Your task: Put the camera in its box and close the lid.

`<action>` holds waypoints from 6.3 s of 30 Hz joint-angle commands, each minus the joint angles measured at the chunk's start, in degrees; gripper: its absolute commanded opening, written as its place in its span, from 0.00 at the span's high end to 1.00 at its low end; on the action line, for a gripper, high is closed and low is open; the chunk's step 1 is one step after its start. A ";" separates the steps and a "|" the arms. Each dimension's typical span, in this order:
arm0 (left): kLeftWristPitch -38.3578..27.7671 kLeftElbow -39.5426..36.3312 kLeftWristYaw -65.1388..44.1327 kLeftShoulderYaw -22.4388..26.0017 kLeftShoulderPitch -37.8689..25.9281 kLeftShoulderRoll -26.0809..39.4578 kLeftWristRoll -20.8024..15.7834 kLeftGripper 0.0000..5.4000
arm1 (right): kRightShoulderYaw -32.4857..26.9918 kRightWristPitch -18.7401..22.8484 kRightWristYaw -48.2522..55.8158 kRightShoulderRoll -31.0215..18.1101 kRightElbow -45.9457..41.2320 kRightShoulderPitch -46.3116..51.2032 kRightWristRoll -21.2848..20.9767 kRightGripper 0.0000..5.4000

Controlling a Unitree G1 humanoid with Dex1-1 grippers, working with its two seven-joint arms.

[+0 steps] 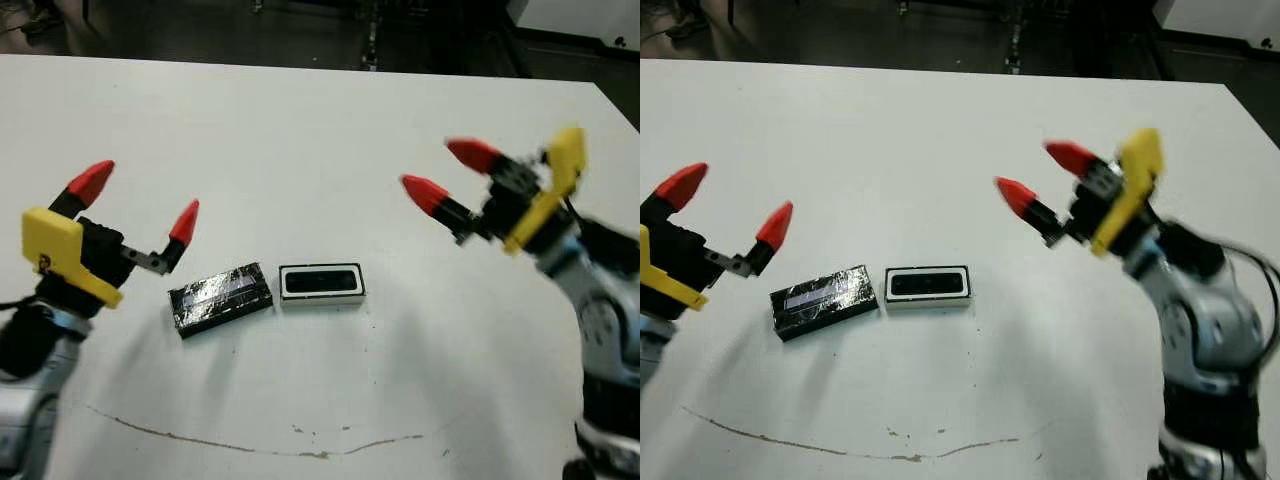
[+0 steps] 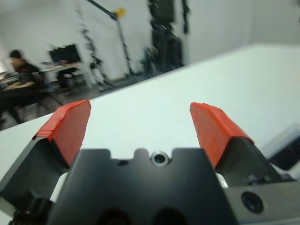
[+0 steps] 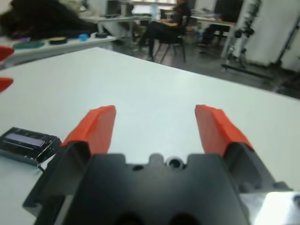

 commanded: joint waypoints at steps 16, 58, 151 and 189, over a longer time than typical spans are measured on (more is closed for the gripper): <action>18.89 17.53 -33.75 -12.11 -25.76 18.13 -9.97 0.00 | -1.39 -0.60 -12.86 4.70 -4.89 13.52 8.34 0.00; 18.44 15.81 -34.59 -24.37 -21.82 17.14 3.44 0.00 | 1.32 -7.39 -23.44 9.91 -7.39 17.14 7.00 0.91; 7.05 36.43 -37.52 -23.68 -32.52 3.22 1.69 0.41 | 2.96 -10.22 -21.54 9.87 -5.82 17.82 6.45 1.00; 11.67 38.58 -44.46 -30.59 -31.93 -1.83 1.65 0.41 | 3.74 -11.44 -21.57 10.10 -5.50 18.63 6.12 1.00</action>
